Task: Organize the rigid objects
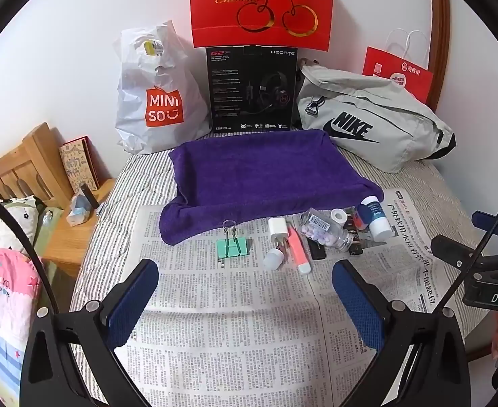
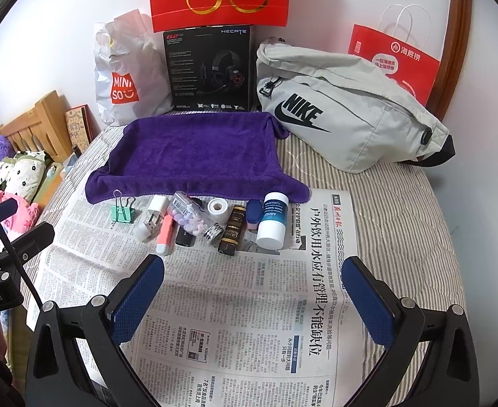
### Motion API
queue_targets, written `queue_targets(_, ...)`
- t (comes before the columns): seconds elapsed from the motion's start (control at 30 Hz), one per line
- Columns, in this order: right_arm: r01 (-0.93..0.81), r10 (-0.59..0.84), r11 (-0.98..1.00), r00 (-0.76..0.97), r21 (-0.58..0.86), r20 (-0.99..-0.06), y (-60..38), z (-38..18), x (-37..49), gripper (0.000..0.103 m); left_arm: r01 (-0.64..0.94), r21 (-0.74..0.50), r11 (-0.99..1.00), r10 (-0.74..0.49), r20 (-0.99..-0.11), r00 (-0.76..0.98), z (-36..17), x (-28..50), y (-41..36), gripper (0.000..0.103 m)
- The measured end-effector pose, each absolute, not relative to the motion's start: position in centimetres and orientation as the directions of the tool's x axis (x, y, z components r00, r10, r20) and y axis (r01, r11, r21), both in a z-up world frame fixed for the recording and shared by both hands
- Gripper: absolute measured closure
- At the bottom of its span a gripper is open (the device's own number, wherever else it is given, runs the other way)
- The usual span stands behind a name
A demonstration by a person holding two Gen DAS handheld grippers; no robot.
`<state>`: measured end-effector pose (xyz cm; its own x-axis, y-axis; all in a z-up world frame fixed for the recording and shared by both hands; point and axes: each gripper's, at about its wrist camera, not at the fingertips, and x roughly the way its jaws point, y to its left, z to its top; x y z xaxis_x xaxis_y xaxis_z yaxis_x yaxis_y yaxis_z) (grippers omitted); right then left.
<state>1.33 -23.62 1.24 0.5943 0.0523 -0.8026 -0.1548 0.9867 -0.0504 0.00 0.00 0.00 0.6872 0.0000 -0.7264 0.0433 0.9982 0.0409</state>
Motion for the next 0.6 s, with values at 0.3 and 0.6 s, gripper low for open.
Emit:
queue_targets(0.3, -0.155, 0.050, 0.987, 0.593, -0.053, -0.804, -23.67, 1.22, 1.28, 0.000, 0.042, 0.041, 0.998, 0.001, -0.727, 0.687, -0.02, 0.00, 0.00, 0.000)
queue_targets(0.6, -0.155, 0.049, 0.987, 0.592, -0.054, -0.805, -23.71, 1.22, 1.19, 0.000, 0.042, 0.039, 0.998, -0.001, -0.726, 0.688, -0.03, -0.01, -0.02, 0.000)
